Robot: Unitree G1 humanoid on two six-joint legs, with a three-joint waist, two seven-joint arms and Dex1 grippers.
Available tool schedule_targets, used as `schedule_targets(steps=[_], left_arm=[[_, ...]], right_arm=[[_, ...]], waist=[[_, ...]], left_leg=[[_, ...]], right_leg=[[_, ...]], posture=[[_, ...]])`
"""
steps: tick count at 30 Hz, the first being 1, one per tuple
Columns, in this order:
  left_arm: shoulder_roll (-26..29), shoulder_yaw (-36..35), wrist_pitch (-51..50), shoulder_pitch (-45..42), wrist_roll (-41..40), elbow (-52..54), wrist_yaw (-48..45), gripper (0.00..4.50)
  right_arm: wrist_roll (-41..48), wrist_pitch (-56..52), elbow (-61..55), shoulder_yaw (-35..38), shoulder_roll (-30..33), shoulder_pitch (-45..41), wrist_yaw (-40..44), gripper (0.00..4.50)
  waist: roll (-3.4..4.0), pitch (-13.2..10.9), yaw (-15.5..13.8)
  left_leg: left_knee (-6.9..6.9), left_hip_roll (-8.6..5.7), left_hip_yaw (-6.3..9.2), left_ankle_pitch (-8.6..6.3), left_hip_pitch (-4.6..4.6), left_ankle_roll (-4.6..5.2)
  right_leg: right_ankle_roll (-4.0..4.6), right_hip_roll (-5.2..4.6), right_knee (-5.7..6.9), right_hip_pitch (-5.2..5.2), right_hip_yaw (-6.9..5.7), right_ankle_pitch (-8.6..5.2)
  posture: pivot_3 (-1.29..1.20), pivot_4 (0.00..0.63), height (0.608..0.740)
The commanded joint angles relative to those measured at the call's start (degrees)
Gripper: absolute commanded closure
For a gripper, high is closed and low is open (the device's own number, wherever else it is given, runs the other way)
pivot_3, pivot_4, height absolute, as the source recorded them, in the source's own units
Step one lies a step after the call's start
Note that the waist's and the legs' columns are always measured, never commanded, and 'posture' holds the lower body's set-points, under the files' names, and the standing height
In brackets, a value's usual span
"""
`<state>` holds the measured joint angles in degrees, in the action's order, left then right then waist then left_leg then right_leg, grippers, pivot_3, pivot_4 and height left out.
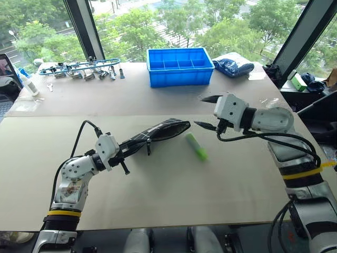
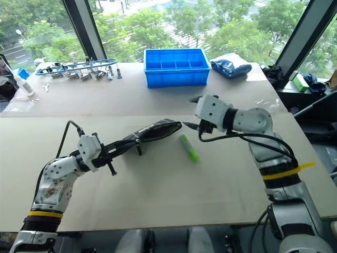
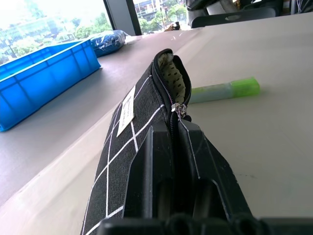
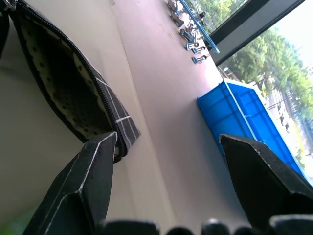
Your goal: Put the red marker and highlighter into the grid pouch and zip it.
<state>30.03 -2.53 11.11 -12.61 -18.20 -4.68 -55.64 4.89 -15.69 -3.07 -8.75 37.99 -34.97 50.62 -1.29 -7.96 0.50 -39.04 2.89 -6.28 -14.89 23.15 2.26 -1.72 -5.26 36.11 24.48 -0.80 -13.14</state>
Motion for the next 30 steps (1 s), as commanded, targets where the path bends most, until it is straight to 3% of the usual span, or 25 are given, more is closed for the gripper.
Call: schedule_targets(steps=[1, 3, 7, 21, 24, 30], left_arm=[[0.3, -0.9, 0.2, 0.8, -0.6, 2.6, 0.7, 4.5], [0.1, -0.8, 0.2, 1.1, -0.6, 2.8, 0.8, 4.5], [-0.1, -0.4, 0.3, 1.1, -0.5, 3.0, 1.1, 4.5], [-1.1, -0.3, 0.6, 0.8, -0.1, 2.5, 2.0, 4.5], [-1.1, -0.3, 0.7, 0.9, -0.1, 2.5, 2.1, 4.5], [-0.9, -0.4, 0.5, 0.8, -0.1, 2.5, 2.3, 4.5]], right_arm=[[5.8, -28.1, -8.5, 5.6, -3.8, 1.0, -8.0, 0.76], [8.4, -39.7, -11.0, 6.6, -7.1, 2.2, -11.1, 0.76], [8.9, -49.0, -13.6, 5.4, -11.2, 3.1, -16.1, 0.76], [2.1, -42.5, -4.6, -1.9, -16.1, 6.8, -26.8, 0.76], [1.3, -40.5, -4.5, -2.3, -15.8, 7.3, -27.1, 1.4], [3.1, -40.8, -5.4, -0.2, -15.2, 7.5, -25.8, 3.43]], waist=[[0.0, 0.0, 0.3], [0.0, 0.0, 0.3], [0.01, 0.0, 0.2], [-0.01, 0.0, 0.2], [-0.04, 0.0, 0.3], [-0.04, 0.0, 0.2]], left_leg=[[-0.01, 0.0, -0.01, 0.0, -0.02, 0.0], [-0.01, 0.01, 0.01, 0.0, -0.03, 0.0], [0.02, 0.02, 0.06, 0.0, -0.02, 0.0], [0.0, -0.05, 0.04, 0.0, 0.0, 0.01], [0.0, -0.05, 0.04, -0.01, -0.17, 0.01], [0.01, -0.05, 0.05, -0.01, -0.21, 0.01]], right_leg=[[0.0, 0.01, 0.02, 0.01, 0.03, 0.0], [0.02, 0.01, 0.07, 0.02, 0.07, 0.01], [0.04, 0.05, 0.06, 0.02, -0.01, 0.01], [0.0, 0.04, 0.02, -0.01, -0.02, 0.02], [0.0, 0.04, 0.01, -0.18, -0.01, 0.02], [0.0, 0.04, 0.04, -0.2, 0.0, 0.01]], posture=[[0.0, 0.15, 0.74], [0.0, 0.15, 0.74], [0.0, 0.15, 0.74], [0.0, 0.15, 0.74], [0.0, 0.15, 0.74], [0.0, 0.15, 0.74]])
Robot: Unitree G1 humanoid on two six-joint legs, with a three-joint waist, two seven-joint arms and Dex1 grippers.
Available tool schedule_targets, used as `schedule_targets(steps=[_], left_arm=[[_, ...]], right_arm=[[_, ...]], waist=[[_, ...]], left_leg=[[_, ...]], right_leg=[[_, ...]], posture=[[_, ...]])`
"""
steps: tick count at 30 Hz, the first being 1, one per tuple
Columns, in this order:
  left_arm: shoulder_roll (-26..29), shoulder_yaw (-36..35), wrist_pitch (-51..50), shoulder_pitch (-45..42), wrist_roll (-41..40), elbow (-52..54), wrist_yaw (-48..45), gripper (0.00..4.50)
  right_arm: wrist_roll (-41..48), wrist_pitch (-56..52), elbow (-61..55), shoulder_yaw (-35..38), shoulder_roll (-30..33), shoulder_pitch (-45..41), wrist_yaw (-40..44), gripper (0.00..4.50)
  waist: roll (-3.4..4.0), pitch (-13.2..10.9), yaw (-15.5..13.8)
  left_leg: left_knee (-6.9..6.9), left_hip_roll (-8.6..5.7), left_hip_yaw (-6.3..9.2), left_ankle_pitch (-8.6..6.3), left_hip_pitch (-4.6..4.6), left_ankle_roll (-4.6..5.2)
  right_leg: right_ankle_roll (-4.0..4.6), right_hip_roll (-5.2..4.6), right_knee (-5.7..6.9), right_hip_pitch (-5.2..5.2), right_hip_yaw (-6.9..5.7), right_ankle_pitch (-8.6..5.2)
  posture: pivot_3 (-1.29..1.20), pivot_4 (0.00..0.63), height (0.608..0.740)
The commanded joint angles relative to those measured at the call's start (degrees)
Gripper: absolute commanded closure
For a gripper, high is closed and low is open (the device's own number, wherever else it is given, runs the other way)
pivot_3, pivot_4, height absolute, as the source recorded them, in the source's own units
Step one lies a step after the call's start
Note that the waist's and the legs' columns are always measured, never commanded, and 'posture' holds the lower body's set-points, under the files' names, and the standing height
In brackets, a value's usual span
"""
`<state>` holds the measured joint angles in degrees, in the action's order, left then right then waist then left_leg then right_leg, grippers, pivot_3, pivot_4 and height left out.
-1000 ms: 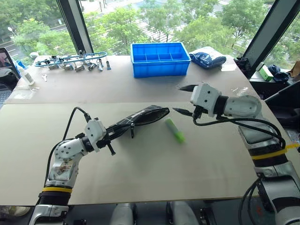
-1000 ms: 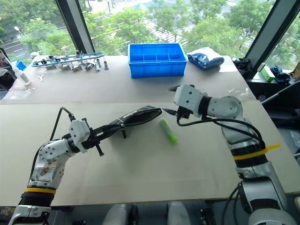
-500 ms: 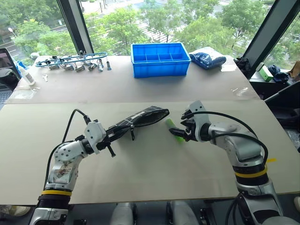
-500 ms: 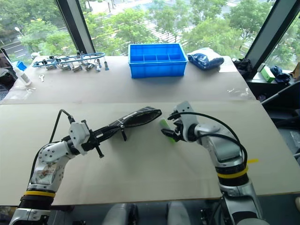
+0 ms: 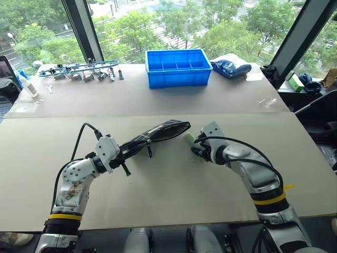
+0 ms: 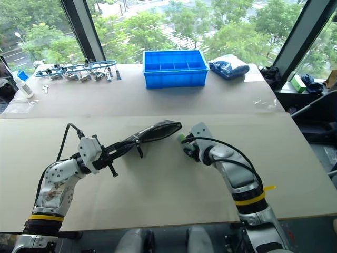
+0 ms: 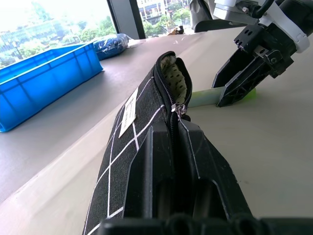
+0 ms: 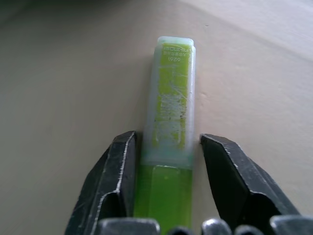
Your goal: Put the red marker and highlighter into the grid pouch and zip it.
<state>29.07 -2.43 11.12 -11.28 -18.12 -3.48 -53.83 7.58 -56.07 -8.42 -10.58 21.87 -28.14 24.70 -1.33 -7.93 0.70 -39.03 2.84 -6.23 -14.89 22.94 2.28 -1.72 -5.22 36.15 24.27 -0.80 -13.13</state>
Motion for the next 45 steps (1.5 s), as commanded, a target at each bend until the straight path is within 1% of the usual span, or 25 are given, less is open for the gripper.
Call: schedule_targets(steps=[1, 3, 4, 9, 11, 13, 16, 20, 25, 32, 41, 45], left_arm=[[0.1, -0.5, 0.5, -0.5, -0.2, 1.4, 0.5, 4.5], [0.2, -0.5, 0.5, -0.5, -0.2, 1.5, 0.5, 4.5], [0.2, -0.5, 0.4, -0.4, -0.2, 1.5, 0.5, 4.5], [0.4, -0.5, 0.2, -0.6, -0.3, 1.5, 0.4, 4.5], [0.5, -0.4, 0.2, -0.7, -0.3, 1.4, 0.3, 4.5], [0.5, -0.4, 0.2, -0.9, -0.3, 1.3, 0.2, 4.5], [0.5, -0.3, 0.2, -0.9, -0.3, 1.3, 0.1, 4.5], [0.5, -0.3, 0.2, -1.0, -0.3, 1.2, 0.1, 4.5], [0.3, -0.3, 0.3, -0.7, -0.3, 1.4, 0.2, 4.5], [0.5, -0.4, 0.3, -0.7, -0.5, 1.5, 0.1, 4.5], [0.4, 0.0, 0.0, -1.9, -0.5, 0.7, -0.6, 4.5], [0.3, 0.1, 0.0, -2.7, -0.5, 0.0, -1.2, 4.5]], right_arm=[[0.6, -0.4, -0.1, 2.1, 1.0, 0.6, 0.3, 3.46], [0.5, 0.0, 0.1, 1.7, 2.7, 0.1, 1.6, 3.46], [-0.4, 2.0, -0.2, 0.7, 4.6, -0.1, 2.7, 3.46], [-5.2, 19.6, -1.3, 0.8, 13.3, -4.3, 6.5, 3.46], [-8.6, 28.0, -1.6, -0.4, 17.4, -6.3, 8.4, 3.46], [-10.5, 36.3, -4.8, -2.9, 21.6, -7.4, 14.2, 3.46], [-13.4, 43.1, -6.3, -6.0, 24.0, -8.2, 18.2, 3.46], [-18.7, 49.2, -4.7, -8.4, 24.1, -9.2, 18.7, 3.46], [-24.5, 55.9, -1.1, -11.7, 22.4, -9.6, 18.3, 3.46], [-29.3, 61.6, 2.4, -12.4, 20.9, -9.3, 18.0, 3.46], [-34.2, 64.8, 8.9, -15.1, 13.0, -15.1, 16.7, 3.46], [-35.1, 68.8, 10.7, -16.9, 10.4, -17.2, 17.6, 3.46]], waist=[[0.0, 0.0, 0.0], [0.0, 0.0, -0.1], [0.0, 0.0, -0.1], [0.03, 0.0, 0.0], [0.04, 0.0, 0.1], [0.04, 0.0, 0.2], [0.03, 0.0, 0.3], [0.03, 0.0, 0.1], [0.02, 0.0, -0.2], [0.03, 0.0, -0.1], [0.03, 0.0, 0.0], [0.03, 0.0, 0.0]], left_leg=[[0.0, 0.0, 0.0, 0.0, 0.01, 0.0], [0.0, -0.01, 0.0, 0.0, 0.01, 0.0], [0.0, -0.01, 0.0, 0.0, 0.02, 0.0], [0.0, -0.03, -0.01, -0.01, 0.13, 0.02], [0.01, -0.02, -0.01, -0.01, 0.17, 0.02], [0.05, 0.0, -0.01, -0.01, 0.16, 0.02], [0.09, 0.04, 0.0, -0.01, 0.12, 0.02], [0.04, 0.02, -0.04, -0.01, 0.14, 0.02], [-0.03, -0.01, -0.05, -0.01, 0.18, 0.02], [-0.02, -0.01, -0.07, -0.01, 0.17, 0.01], [-0.02, 0.01, -0.09, 0.01, 0.16, -0.02], [-0.02, 0.0, -0.1, 0.02, 0.17, -0.03]], right_leg=[[0.0, -0.01, -0.01, 0.0, 0.0, 0.0], [0.0, -0.01, -0.01, 0.0, 0.0, 0.0], [0.0, -0.01, -0.02, 0.01, -0.01, 0.0], [-0.02, -0.03, -0.06, 0.12, 0.01, 0.01], [-0.03, 0.0, -0.05, 0.18, 0.02, 0.01], [-0.02, 0.04, -0.06, 0.2, 0.04, 0.0], [0.0, 0.08, -0.1, 0.18, 0.03, -0.02], [-0.02, 0.02, -0.1, 0.15, 0.02, -0.01], [-0.05, -0.02, -0.11, 0.14, 0.0, 0.0], [-0.04, -0.01, -0.1, 0.15, 0.0, 0.0], [-0.03, 0.02, -0.07, 0.17, 0.0, 0.0], [-0.03, 0.02, -0.08, 0.17, -0.01, 0.0]], posture=[[0.0, 0.15, 0.74], [0.0, 0.15, 0.74], [0.0, 0.15, 0.74], [0.0, 0.15, 0.74], [0.0, 0.15, 0.74], [0.0, 0.15, 0.74], [0.0, 0.15, 0.74], [0.0, 0.15, 0.74], [0.0, 0.15, 0.74], [0.0, 0.15, 0.74], [0.0, 0.15, 0.74], [0.0, 0.15, 0.74]])
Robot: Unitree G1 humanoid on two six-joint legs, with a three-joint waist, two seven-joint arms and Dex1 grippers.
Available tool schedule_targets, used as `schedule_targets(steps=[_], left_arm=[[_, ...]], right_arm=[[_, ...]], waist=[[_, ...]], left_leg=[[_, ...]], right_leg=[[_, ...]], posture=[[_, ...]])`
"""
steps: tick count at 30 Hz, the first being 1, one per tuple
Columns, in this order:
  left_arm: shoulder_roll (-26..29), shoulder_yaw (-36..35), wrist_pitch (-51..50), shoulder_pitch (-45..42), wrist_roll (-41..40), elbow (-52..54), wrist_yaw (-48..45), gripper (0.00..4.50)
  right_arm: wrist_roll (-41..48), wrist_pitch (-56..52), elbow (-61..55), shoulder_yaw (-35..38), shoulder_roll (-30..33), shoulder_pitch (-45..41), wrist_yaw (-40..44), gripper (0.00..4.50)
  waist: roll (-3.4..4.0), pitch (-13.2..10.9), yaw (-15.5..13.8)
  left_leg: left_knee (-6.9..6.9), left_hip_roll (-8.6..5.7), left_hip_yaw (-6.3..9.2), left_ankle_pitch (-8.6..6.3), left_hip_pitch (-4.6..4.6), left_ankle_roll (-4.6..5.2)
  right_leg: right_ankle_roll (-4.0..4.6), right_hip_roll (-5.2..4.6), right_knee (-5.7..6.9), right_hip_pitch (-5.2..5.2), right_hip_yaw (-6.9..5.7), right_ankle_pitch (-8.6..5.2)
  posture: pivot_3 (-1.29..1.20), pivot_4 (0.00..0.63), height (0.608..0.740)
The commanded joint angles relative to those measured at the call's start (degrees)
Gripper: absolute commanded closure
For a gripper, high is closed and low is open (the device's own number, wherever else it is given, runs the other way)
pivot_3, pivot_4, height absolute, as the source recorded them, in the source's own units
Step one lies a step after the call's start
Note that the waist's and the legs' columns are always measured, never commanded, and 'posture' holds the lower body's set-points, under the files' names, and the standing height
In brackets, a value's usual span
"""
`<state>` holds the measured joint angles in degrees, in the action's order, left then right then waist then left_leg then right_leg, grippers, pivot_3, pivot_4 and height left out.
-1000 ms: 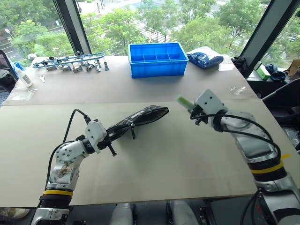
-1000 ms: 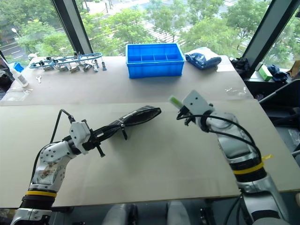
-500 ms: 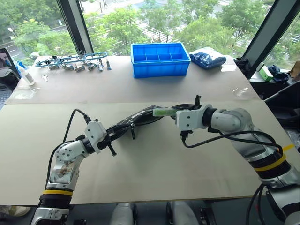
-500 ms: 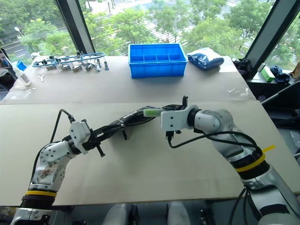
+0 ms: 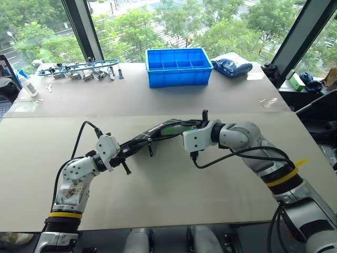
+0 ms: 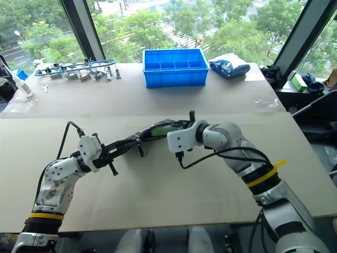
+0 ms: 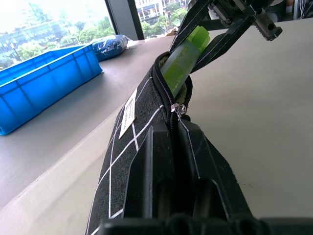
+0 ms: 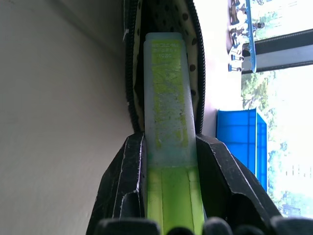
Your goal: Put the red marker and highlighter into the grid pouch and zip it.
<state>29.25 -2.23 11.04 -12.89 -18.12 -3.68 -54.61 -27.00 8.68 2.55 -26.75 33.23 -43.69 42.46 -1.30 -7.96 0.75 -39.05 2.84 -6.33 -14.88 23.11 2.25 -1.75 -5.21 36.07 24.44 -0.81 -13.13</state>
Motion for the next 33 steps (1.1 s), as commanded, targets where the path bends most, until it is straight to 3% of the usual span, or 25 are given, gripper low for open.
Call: schedule_targets(steps=[1, 15, 17, 18, 22, 23, 30, 33], left_arm=[[0.2, 0.0, 0.1, -1.2, -0.5, 0.0, -0.5, 4.5], [-0.3, 0.2, 0.8, -1.5, -0.3, -0.5, -0.7, 4.5], [-0.3, 0.2, 0.8, -1.4, -0.2, -0.5, -0.7, 4.5], [-0.3, 0.2, 0.8, -1.5, -0.2, -0.5, -0.6, 4.5], [-0.4, 0.2, 0.9, -1.4, -0.2, -0.5, -0.5, 4.5], [-0.4, 0.3, 1.0, -1.4, -0.2, -0.5, -0.5, 4.5], [-0.3, 0.3, 1.0, -1.5, -0.2, -0.6, -0.4, 4.5], [-0.3, 0.3, 1.1, -1.4, -0.3, -0.6, -0.4, 4.5]], right_arm=[[-0.5, 5.3, -0.2, -1.2, -1.3, -1.6, 0.3, 3.46], [-4.6, 20.4, 15.2, -5.4, -6.7, -4.8, -4.7, 3.46], [-2.7, 20.2, 15.8, -4.5, -7.0, -4.7, -3.6, 2.45], [-1.6, 19.7, 15.9, -4.0, -7.1, -4.5, -2.8, 2.31], [0.7, 16.5, 16.7, 0.5, -6.2, -6.2, -3.4, 0.95], [1.3, 16.4, 16.9, 1.6, -5.4, -6.8, -3.4, 0.95], [20.5, 5.1, 9.0, 13.3, -2.1, -5.0, 5.8, 0.95], [38.0, -19.6, -3.5, 18.4, 0.5, 1.9, 14.4, 0.95]], waist=[[0.0, 0.0, -0.1], [0.0, 0.0, 0.0], [0.0, 0.0, 0.0], [0.0, 0.0, 0.1], [0.01, 0.0, 0.0], [0.01, 0.0, 0.0], [0.01, 0.0, 0.0], [0.01, 0.0, -0.1]], left_leg=[[0.0, 0.0, 0.0, 0.0, 0.0, 0.0], [0.01, 0.01, -0.02, 0.07, -0.03, -0.11], [0.01, 0.0, -0.02, 0.08, -0.02, -0.13], [0.01, 0.0, -0.02, 0.08, -0.02, -0.13], [0.01, 0.02, -0.02, 0.06, -0.02, -0.1], [0.0, 0.01, -0.02, 0.06, -0.02, -0.1], [0.02, 0.02, -0.01, 0.03, -0.01, -0.05], [0.04, 0.06, 0.02, 0.01, -0.03, -0.02]], right_leg=[[0.0, 0.0, 0.0, 0.0, 0.0, 0.0], [0.01, 0.0, 0.01, -0.01, -0.01, 0.0], [0.01, -0.01, 0.01, -0.02, -0.01, 0.0], [0.01, -0.01, 0.0, -0.02, -0.01, 0.0], [0.01, -0.01, 0.02, -0.02, 0.0, 0.0], [0.01, -0.02, 0.02, -0.02, 0.0, 0.0], [0.01, -0.02, 0.0, -0.03, -0.01, 0.0], [0.02, 0.0, 0.0, -0.06, -0.02, 0.0]], posture=[[0.0, 0.15, 0.74], [0.0, 0.15, 0.74], [0.0, 0.15, 0.74], [0.0, 0.15, 0.74], [0.0, 0.15, 0.74], [0.0, 0.15, 0.74], [0.0, 0.15, 0.74], [0.0, 0.15, 0.74]])
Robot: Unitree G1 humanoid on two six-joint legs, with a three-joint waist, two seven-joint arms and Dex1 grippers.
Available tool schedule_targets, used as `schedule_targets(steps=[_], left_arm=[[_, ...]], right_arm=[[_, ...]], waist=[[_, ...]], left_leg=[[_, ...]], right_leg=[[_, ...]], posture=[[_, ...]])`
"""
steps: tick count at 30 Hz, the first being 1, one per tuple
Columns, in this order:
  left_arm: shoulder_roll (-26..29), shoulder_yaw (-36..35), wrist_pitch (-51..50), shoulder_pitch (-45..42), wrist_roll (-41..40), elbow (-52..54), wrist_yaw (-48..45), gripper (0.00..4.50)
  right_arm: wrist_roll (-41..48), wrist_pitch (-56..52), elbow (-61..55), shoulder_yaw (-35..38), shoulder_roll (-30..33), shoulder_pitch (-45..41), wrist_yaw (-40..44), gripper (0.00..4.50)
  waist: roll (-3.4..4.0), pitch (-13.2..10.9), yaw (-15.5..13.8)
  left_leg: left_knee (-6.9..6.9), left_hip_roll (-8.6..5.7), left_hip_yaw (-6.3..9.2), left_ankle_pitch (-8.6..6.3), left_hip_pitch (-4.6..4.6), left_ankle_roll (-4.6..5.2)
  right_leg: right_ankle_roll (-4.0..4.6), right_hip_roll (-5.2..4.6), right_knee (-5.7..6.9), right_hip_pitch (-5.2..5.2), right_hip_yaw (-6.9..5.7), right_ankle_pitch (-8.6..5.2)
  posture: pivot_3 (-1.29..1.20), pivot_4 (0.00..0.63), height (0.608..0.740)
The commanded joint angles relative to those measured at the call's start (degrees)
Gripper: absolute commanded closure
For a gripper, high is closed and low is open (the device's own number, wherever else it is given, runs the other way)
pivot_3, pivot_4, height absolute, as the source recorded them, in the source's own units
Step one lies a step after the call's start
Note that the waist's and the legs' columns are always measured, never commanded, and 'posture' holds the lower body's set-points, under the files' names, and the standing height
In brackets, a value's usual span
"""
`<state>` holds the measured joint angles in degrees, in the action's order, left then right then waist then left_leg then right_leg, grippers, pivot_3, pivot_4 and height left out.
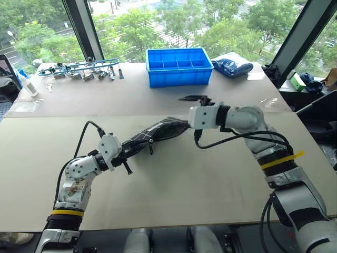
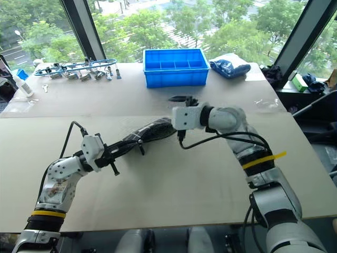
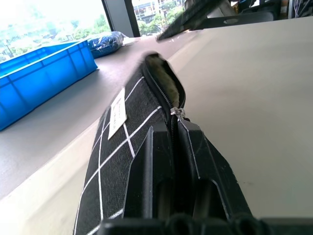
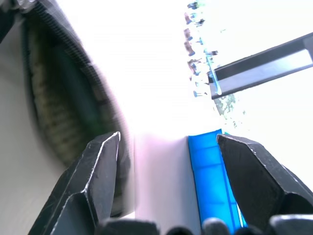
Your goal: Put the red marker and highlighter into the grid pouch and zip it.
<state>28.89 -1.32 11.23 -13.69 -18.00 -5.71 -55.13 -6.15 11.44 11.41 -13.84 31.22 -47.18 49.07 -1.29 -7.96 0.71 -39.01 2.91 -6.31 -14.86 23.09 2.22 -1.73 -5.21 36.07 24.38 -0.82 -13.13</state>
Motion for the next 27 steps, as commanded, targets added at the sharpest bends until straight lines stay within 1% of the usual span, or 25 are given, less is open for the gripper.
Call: schedule_targets(steps=[1, 4, 6, 8, 11, 15, 18, 23, 27], left_arm=[[0.1, -0.6, 0.9, -0.6, -0.4, 1.4, 0.0, 4.5], [0.1, -0.6, 1.0, -0.7, -0.4, 1.2, -0.1, 4.5], [0.1, -0.7, 1.0, -0.9, -0.5, 0.9, -0.2, 4.5], [0.1, -0.7, 1.0, -1.1, -0.5, 0.8, -0.1, 4.5], [0.0, -0.5, 0.8, -1.1, -0.4, 1.1, 0.0, 4.5], [0.1, -0.4, 0.6, -0.8, -0.5, 1.7, 0.0, 4.5], [-0.1, -0.2, 0.5, -0.6, -0.4, 2.1, 0.1, 4.5], [-0.5, 0.1, 0.4, -0.6, -0.4, 2.5, 0.3, 4.5], [-0.6, 0.1, 0.4, -0.6, -0.4, 2.5, 0.5, 4.5]], right_arm=[[22.7, -29.1, -16.4, 6.6, 3.9, 8.6, 10.3, 0.95], [35.8, -47.0, -24.3, 8.9, 5.5, 15.8, 11.3, 0.95], [40.5, -54.4, -27.9, 8.7, 2.6, 19.9, 7.3, 0.95], [43.0, -60.4, -29.8, 7.5, -1.4, 22.3, 2.3, 0.95], [41.5, -65.0, -27.7, 5.5, -8.6, 22.3, -6.1, 0.95], [39.7, -67.4, -21.7, 4.5, -16.9, 18.1, -13.1, 0.95], [38.4, -66.9, -16.3, 4.2, -21.3, 14.1, -16.0, 0.95], [35.2, -65.4, -10.7, 0.2, -25.1, 10.2, -16.5, 0.95], [32.7, -62.8, -8.4, -2.2, -26.6, 9.2, -15.6, 0.95]], waist=[[0.0, 0.0, -0.2], [-0.01, 0.0, -0.7], [-0.01, 0.0, -0.7], [-0.01, 0.0, -0.2], [-0.01, 0.0, 0.1], [0.0, 0.0, 0.0], [0.0, 0.0, 0.0], [0.0, 0.0, -0.1], [0.0, 0.0, 0.1]], left_leg=[[0.0, 0.0, 0.0, -0.01, -0.01, 0.02], [-0.02, 0.02, 0.13, -0.07, -0.01, 0.12], [-0.03, 0.0, 0.16, -0.1, -0.02, 0.17], [-0.02, 0.0, 0.3, -0.11, -0.12, 0.19], [0.03, 0.01, 0.48, -0.1, -0.17, 0.17], [0.01, -0.06, 0.52, -0.07, -0.11, 0.11], [-0.01, -0.07, 0.48, -0.06, -0.04, 0.1], [-0.01, -0.07, 0.24, -0.05, 0.05, 0.08], [-0.01, -0.06, 0.21, -0.04, 0.07, 0.07]], right_leg=[[0.0, -0.01, 0.0, -0.02, 0.0, 0.0], [0.0, -0.11, -0.03, -0.11, -0.06, 0.01], [-0.01, -0.13, -0.06, -0.1, -0.02, 0.01], [0.02, -0.06, -0.01, -0.07, 0.05, 0.02], [0.07, 0.02, 0.07, -0.08, 0.06, 0.0], [0.06, 0.01, 0.11, -0.04, 0.04, 0.0], [0.04, 0.0, 0.07, -0.03, 0.01, 0.01], [0.03, 0.0, 0.04, -0.01, -0.1, 0.01], [0.03, 0.0, 0.04, 0.01, -0.1, 0.01]], posture=[[0.0, 0.15, 0.74], [0.0, 0.15, 0.74], [0.0, 0.15, 0.74], [0.0, 0.15, 0.74], [0.0, 0.15, 0.74], [0.0, 0.15, 0.74], [0.0, 0.15, 0.74], [0.0, 0.15, 0.74], [0.0, 0.15, 0.74]])
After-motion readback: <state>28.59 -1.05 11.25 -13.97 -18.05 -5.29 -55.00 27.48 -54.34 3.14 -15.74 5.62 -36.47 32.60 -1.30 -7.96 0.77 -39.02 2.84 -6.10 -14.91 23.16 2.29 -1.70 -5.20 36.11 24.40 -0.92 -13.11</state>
